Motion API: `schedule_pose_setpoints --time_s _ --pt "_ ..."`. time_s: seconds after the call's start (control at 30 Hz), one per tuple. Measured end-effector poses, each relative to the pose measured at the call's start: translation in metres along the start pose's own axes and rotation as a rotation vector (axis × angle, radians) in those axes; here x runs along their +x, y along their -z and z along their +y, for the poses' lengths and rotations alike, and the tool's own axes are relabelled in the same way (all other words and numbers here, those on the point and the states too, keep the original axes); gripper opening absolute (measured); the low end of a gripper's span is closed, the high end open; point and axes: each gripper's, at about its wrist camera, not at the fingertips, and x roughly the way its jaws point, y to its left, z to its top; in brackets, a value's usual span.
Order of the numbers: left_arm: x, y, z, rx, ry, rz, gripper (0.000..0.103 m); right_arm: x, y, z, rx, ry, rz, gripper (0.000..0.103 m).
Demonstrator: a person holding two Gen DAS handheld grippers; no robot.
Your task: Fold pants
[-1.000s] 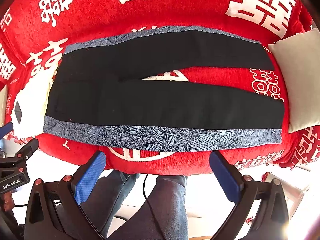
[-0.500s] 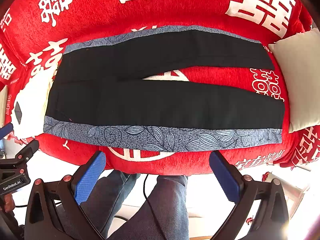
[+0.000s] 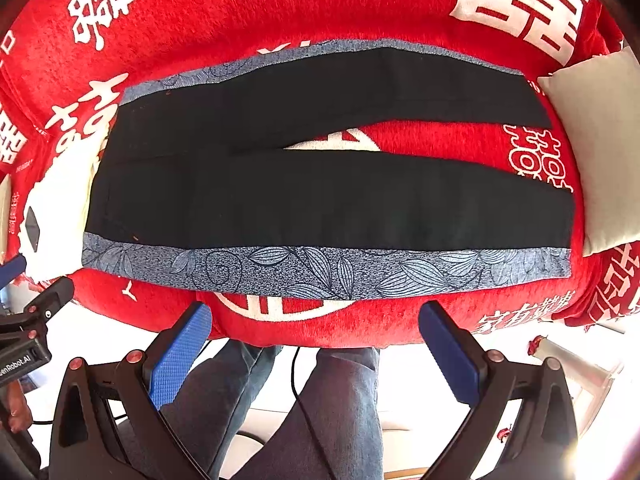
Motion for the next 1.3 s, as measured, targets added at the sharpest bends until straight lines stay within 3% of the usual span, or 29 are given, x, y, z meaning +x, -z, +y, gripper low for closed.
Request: schedule_pose_setpoints --time_s 0.2,0.33,0.57,0.67,0.7,0.77,0.83,1.03,1.2,1.23,1.3 --pt "0.019 -0.002 0.016 -0.102 0.049 0.0 0.103 0.01 0.002 -0.006 0.06 -0.1 -0.009 0.103" --pt "0.048 -0.001 0.033 -0.192 0.083 0.025 0.103 0.031 0.005 -0.013 0.148 -0.261 0.009 0.103" --pt "0.107 0.016 0.055 -0.325 0.123 0.056 0.103 0.104 0.023 -0.009 0.289 -0.534 0.089 0.103" --pt "0.125 0.027 0.061 -0.365 0.165 0.038 0.103 0.134 0.033 -0.005 0.317 -0.606 0.105 0.102" --pt "0.132 0.032 0.063 -0.38 0.187 0.032 0.103 0.145 0.035 -0.005 0.328 -0.631 0.112 0.1" --pt "0.144 0.039 0.065 -0.403 0.221 0.027 0.103 0.165 0.04 -0.005 0.346 -0.688 0.132 0.083" --pt "0.156 0.044 0.067 -0.422 0.262 0.026 0.103 0.183 0.043 -0.005 0.367 -0.731 0.154 0.076" --pt "0.178 0.059 0.073 -0.48 0.361 0.042 0.103 0.213 0.046 -0.002 0.41 -0.885 0.155 0.075" --pt "0.186 0.061 0.07 -0.458 0.401 0.054 0.103 0.214 0.041 -0.002 0.45 -0.983 0.115 0.066" --pt "0.187 0.06 0.069 -0.457 0.408 0.052 0.103 0.214 0.039 -0.003 0.482 -1.013 0.108 0.062" --pt "0.19 0.056 0.068 -0.467 0.432 0.051 0.103 0.218 0.034 -0.003 0.526 -1.052 0.113 0.043"
